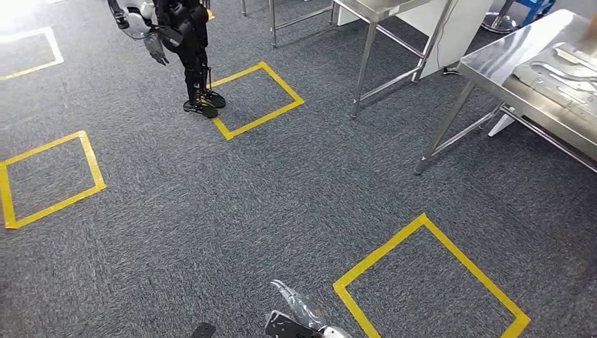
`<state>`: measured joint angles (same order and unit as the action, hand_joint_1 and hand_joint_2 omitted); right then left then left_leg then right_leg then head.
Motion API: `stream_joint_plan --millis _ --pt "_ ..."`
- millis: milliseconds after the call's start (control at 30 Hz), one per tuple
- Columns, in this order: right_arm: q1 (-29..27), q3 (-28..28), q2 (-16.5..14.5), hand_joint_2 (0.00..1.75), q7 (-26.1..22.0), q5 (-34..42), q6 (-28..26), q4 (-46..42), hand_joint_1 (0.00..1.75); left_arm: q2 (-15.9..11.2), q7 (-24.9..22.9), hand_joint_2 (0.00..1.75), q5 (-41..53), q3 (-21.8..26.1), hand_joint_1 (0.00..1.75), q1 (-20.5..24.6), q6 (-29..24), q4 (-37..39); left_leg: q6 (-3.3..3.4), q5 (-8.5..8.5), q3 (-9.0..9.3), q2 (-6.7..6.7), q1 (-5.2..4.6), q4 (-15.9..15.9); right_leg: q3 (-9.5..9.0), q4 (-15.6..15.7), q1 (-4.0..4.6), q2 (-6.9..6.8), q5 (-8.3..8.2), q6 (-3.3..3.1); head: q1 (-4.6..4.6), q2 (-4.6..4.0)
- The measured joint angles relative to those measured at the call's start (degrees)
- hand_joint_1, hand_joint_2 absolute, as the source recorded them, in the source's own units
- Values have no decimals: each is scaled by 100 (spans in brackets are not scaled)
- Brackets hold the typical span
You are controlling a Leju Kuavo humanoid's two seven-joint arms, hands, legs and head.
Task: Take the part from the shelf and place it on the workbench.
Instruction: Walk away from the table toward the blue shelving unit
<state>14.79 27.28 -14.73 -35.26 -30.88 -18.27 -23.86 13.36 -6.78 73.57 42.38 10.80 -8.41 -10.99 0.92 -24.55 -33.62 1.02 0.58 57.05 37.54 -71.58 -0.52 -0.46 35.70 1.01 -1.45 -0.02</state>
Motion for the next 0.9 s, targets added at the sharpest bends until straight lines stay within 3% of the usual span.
stream_joint_plan --millis 33,67,133,200,267,333,400,467,500,533,567,600,667,733,767,833,900 --pt "-5 4 4 0 1 4 0 2 0 -1 -1 0 0 1 0 -5 0 0 1 1 -5 58 -2 4 135 -241 -3 20 45 3 0 0" --pt "-7 7 5 0 2 7 0 3 0 -3 -1 0 0 1 0 -12 0 0 -1 1 -6 121 -3 10 171 -271 -9 29 -29 4 0 0" --pt "-7 10 6 0 2 10 0 3 0 -3 -1 0 -1 2 0 -18 0 0 -17 -6 -3 251 1 35 -73 303 -30 92 -443 -8 1 0" --pt "-6 11 8 0 3 10 1 3 0 -2 -1 0 -2 2 0 -14 0 0 -63 -21 -21 363 -5 79 -392 1009 -54 289 -736 -36 0 0" --pt "-11 13 10 0 4 10 2 3 0 -2 -2 0 -3 3 0 -14 0 0 -134 -18 -56 439 -4 95 -484 1245 -43 386 -772 -79 0 0" --pt "-11 15 -1 0 6 10 4 1 0 -4 -2 0 -5 4 0 -24 -1 0 -211 -6 -80 483 14 82 -489 1282 -34 296 -808 -150 -1 0" --pt "-1 22 -14 0 9 10 13 -4 0 -5 -2 0 -7 4 0 -29 -3 0 -263 -136 -170 327 12 278 -525 1346 -47 186 -840 -232 -2 0" --pt "-3 30 -15 0 15 11 27 -5 0 -6 -2 0 -10 4 0 -16 -4 0 -301 -491 -476 74 12 943 -545 1376 -33 48 -842 -281 -1 0" --pt "-5 32 -14 0 18 12 32 -4 0 -7 -2 0 -11 4 0 -13 -4 0 -319 -665 -667 9 19 1344 -545 1375 -21 -25 -836 -290 -1 0" --pt "-7 32 -13 0 19 13 34 -3 0 -7 -2 0 -11 5 0 -18 -4 0 -334 -767 -811 -26 26 1647 -545 1373 -11 -94 -831 -295 -1 0" --pt "-6 32 -13 0 20 13 36 -3 0 -8 -2 0 -11 5 0 -27 -5 0 -342 -755 -851 -46 29 1740 -547 1372 -6 -157 -825 -293 -2 0" --pt "-5 32 -13 0 20 13 37 -3 0 -9 -2 0 -11 6 0 -35 -6 0 -342 -638 -770 -65 29 1594 -554 1371 -5 -214 -817 -287 -2 0" --pt "-1 34 -14 0 20 14 39 -3 0 -10 -2 0 -10 7 0 -36 -11 0 -317 -283 -343 -206 22 787 -581 1363 -1 -316 -791 -256 -2 0" --pt "6 37 -14 0 18 20 38 -3 0 -9 -2 0 -7 7 0 -23 -17 0 -240 -94 -18 -339 -12 176 -603 1353 26 -389 -763 -205 -1 0" --pt "9 37 -14 0 17 21 38 -3 0 -9 -2 0 -6 7 0 -21 -21 0 -197 -90 24 -361 -30 84 -610 1352 40 -417 -755 -178 -1 0" --pt "13 38 -14 0 15 24 37 -4 0 -11 -2 0 -4 7 0 -29 -30 0 -123 -72 14 -269 -37 78 -620 1353 43 -464 -743 -120 -1 0" --pt "19 41 -13 0 13 26 37 -8 0 -11 -2 0 -4 8 0 -33 -36 0 -52 -46 17 -181 -22 45 -570 1203 15 -333 -618 -59 0 0"
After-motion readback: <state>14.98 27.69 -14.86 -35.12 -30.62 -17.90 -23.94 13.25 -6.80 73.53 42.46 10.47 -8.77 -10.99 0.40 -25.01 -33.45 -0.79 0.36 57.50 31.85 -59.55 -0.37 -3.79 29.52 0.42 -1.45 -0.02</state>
